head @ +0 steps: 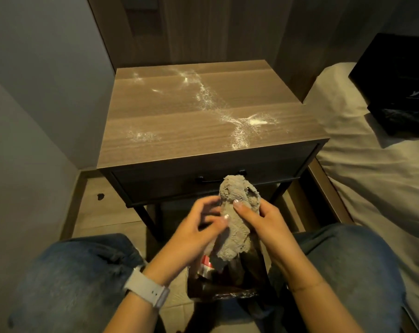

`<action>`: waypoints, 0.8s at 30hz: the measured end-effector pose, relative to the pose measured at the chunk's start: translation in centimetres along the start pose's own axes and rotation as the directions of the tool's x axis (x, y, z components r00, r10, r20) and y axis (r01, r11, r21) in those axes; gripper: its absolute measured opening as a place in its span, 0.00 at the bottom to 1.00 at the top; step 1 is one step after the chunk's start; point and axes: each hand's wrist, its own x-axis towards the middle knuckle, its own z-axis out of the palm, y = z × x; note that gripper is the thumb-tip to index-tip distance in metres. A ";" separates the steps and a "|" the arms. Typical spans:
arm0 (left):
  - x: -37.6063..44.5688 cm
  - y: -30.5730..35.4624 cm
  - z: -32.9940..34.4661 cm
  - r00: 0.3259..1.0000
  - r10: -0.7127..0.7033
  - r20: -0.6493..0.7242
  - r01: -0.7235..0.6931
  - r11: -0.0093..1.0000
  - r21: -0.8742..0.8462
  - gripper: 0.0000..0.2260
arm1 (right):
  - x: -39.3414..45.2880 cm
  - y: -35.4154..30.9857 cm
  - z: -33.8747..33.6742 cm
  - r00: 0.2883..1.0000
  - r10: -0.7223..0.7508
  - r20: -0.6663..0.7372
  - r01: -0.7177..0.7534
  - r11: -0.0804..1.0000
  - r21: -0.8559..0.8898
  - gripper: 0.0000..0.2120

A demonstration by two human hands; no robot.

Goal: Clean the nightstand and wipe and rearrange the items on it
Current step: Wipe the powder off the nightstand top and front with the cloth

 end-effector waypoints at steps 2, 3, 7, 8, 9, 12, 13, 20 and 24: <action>-2.0 -0.5 1.3 1.000 -0.016 -0.009 0.015 0.998 -0.054 0.28 | -0.5 0.0 1.1 0.996 -0.010 0.087 0.012 0.999 -0.033 0.09; -2.6 -1.0 1.3 0.995 -0.015 -0.096 0.008 0.997 -0.078 0.26 | -0.7 0.1 1.6 0.993 -0.002 0.116 0.006 0.999 -0.034 0.10; -3.7 -2.1 -1.1 0.952 -0.033 -0.303 0.018 0.999 -0.051 0.08 | -1.1 -0.1 2.8 0.989 -0.029 0.146 0.046 0.993 -0.111 0.12; -3.8 -2.3 -1.8 0.945 -0.048 -0.324 0.034 0.998 -0.050 0.06 | -1.0 -0.4 2.8 0.991 -0.068 0.113 0.082 0.988 -0.130 0.11; -3.9 -2.3 -2.5 0.939 -0.074 -0.336 0.053 0.996 -0.071 0.07 | -0.8 -0.8 2.6 0.993 -0.100 0.068 0.108 0.986 -0.131 0.11; -3.9 -2.4 -4.6 0.920 -0.144 -0.364 0.109 0.987 -0.116 0.09 | 0.2 -2.3 1.1 0.990 -0.140 0.021 0.141 0.973 -0.184 0.09; -3.9 -2.2 -5.1 0.922 -0.161 -0.352 0.129 0.985 -0.113 0.09 | 0.5 -2.8 0.6 0.990 -0.132 0.046 0.139 0.964 -0.226 0.07; -3.1 -1.2 -6.2 0.951 -0.106 -0.291 0.102 0.994 -0.030 0.10 | 1.9 -6.3 -2.4 0.938 -0.150 0.312 0.315 0.743 -0.590 0.04; -2.5 -0.3 -6.6 0.955 -0.053 -0.291 0.050 0.999 -0.018 0.09 | 2.3 -7.2 -3.7 0.897 -0.186 0.401 0.418 0.651 -0.633 0.03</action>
